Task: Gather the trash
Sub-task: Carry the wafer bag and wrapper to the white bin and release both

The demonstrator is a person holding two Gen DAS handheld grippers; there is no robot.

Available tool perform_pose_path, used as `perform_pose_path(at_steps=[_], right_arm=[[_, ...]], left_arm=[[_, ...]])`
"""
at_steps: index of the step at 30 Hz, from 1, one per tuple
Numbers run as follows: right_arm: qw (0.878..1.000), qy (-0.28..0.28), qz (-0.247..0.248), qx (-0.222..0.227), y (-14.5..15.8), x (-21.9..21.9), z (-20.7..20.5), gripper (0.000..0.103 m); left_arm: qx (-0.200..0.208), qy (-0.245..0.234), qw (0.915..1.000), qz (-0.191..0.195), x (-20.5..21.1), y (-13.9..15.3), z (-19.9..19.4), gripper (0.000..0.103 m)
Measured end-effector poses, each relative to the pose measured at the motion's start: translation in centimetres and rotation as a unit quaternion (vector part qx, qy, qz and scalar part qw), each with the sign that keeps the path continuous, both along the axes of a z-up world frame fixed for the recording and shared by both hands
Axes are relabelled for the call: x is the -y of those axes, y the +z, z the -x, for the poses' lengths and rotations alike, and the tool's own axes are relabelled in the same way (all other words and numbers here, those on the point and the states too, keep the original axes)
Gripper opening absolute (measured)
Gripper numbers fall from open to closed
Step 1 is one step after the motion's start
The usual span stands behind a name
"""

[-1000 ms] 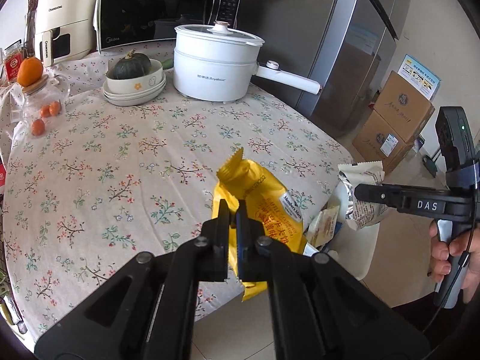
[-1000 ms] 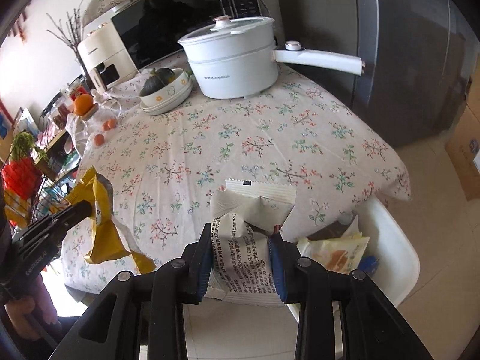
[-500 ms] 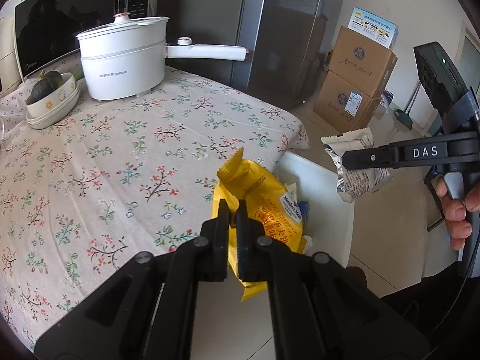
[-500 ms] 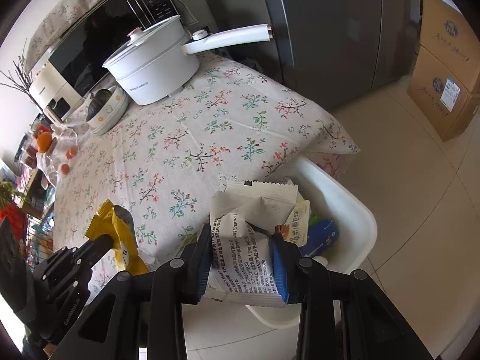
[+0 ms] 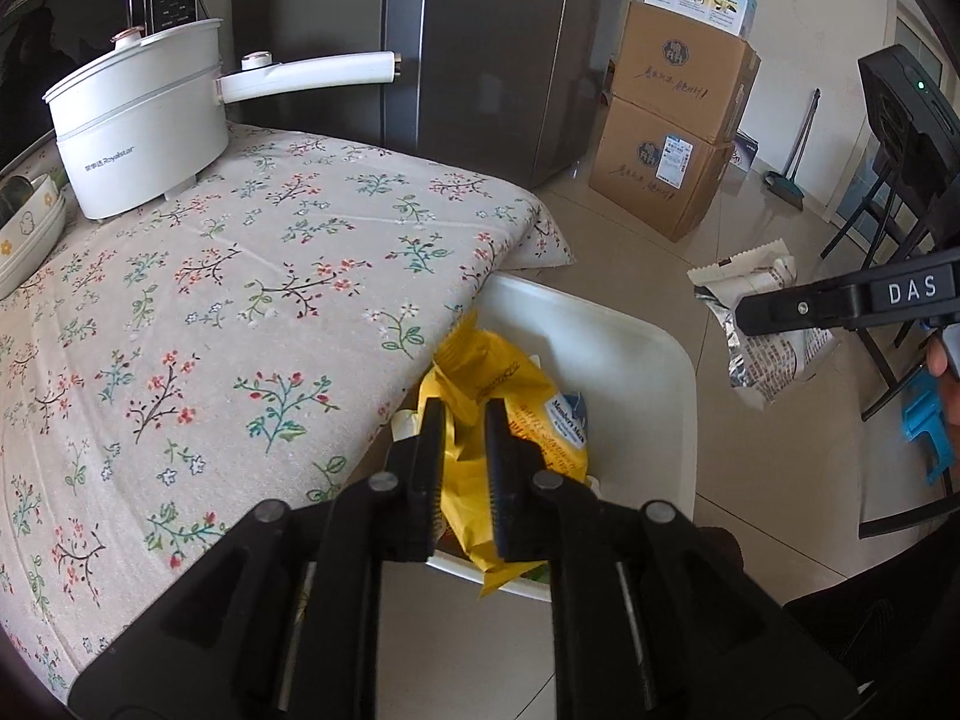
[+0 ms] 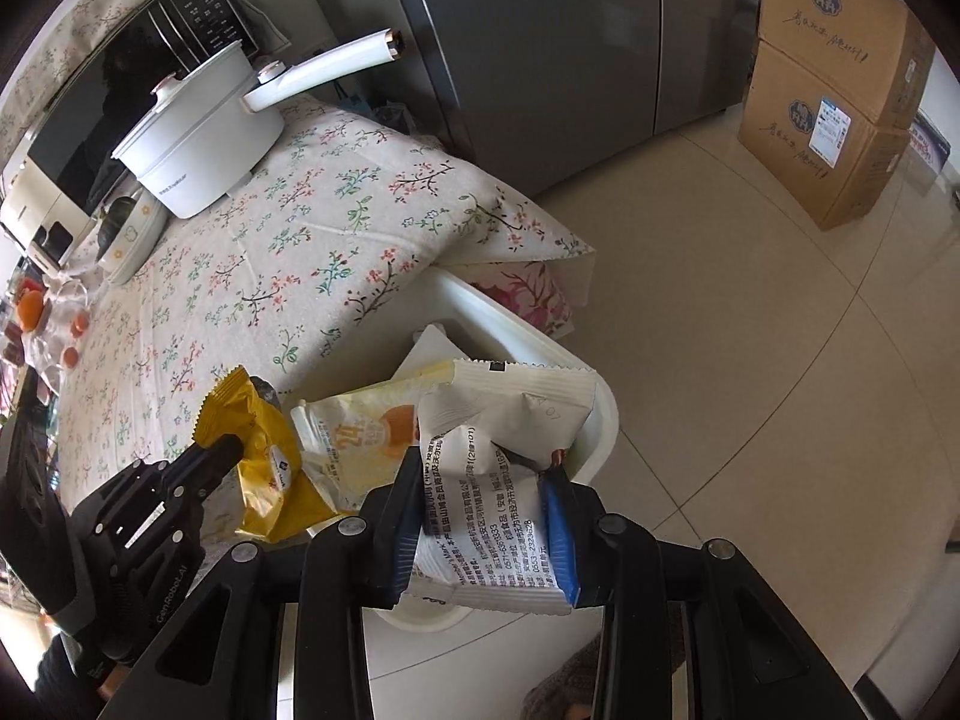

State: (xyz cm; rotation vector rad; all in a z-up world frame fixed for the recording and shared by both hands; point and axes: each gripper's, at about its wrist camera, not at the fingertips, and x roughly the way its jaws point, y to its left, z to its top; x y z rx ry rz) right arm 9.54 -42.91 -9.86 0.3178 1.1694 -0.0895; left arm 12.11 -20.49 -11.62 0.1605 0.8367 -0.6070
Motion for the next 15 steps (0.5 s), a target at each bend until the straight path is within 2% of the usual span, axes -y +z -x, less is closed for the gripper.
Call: perform_pose_path(at_steps=[2, 4, 8, 15], right_arm=[[1.0, -0.001, 0.001, -0.003, -0.2, 0.3, 0.1, 0.037], [1.0, 0.0, 0.0, -0.003, -0.1, 0.3, 0.2, 0.037], [1.0, 0.006, -0.001, 0.002, 0.2, -0.1, 0.1, 0.038], [1.0, 0.014, -0.002, 0.001, 0.1, -1.5, -0.5, 0.038]], left_arm=[[0.007, 0.014, 0.9998, -0.011, 0.1, 0.0, 0.0, 0.071], [0.019, 0.03, 0.9993, -0.015, -0.1, 0.3, 0.1, 0.083], [0.017, 0.057, 0.9977, -0.034, -0.9, 0.4, -0.4, 0.088], [0.004, 0.093, 0.9952, -0.03, -2.8, 0.7, -0.9, 0.091]])
